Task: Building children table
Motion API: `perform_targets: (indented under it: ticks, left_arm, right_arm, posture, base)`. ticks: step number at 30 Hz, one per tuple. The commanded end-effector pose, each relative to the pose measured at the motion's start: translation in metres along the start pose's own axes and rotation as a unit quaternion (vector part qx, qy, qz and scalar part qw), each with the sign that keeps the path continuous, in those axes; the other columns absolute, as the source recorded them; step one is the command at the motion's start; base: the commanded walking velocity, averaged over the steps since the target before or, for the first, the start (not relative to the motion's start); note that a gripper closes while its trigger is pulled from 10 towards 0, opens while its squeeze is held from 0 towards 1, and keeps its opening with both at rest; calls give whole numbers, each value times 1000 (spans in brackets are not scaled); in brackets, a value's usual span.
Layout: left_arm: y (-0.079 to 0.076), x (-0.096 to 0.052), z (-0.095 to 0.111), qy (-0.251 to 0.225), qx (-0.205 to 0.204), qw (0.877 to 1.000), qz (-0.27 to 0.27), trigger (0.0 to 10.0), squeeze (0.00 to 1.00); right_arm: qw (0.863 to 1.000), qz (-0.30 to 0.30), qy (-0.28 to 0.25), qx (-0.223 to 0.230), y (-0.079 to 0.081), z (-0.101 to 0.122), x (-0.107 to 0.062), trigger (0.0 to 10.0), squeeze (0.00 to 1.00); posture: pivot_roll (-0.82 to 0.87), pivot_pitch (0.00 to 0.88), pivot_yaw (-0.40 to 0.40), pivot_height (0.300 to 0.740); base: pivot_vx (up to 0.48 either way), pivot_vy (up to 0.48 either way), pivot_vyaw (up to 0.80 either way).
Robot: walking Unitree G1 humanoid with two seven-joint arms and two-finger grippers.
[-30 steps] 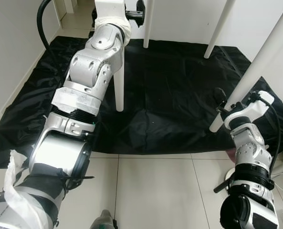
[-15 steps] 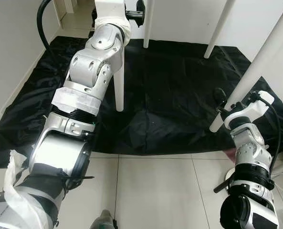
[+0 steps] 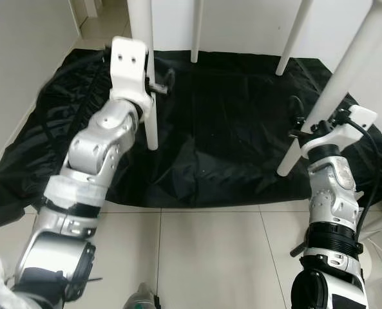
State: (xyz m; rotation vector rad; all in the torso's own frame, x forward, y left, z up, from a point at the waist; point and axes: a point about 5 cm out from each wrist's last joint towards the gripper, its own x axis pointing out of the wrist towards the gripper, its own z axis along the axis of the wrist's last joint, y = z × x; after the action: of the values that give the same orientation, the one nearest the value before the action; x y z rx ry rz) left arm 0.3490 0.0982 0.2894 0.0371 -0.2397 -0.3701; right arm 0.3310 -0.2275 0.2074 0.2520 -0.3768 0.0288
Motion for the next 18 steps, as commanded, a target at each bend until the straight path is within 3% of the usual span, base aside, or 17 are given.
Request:
perform_targets:
  ticks: [1,8,18]
  left_arm:
    - [-6,0,5,-12,1,999,-34,10000,0]
    - [-6,-3,5,-13,4,999,-32,10000,0]
    - [-8,-36,-15,-5,3,996,-86,10000,0]
  right_arm:
    - [1000,11,-5,-1,6,1,2,10000,0]
    - [1000,14,-8,-8,7,2,3,10000,0]
    - [998,-42,-25,-32,-2,0,-18,10000,0]
  posture:
    - [29,0,0,740]
    - [31,0,0,740]
    - [31,0,0,740]
  base:
    - [0,0,0]
    - [0,0,0]
    - [0,0,0]
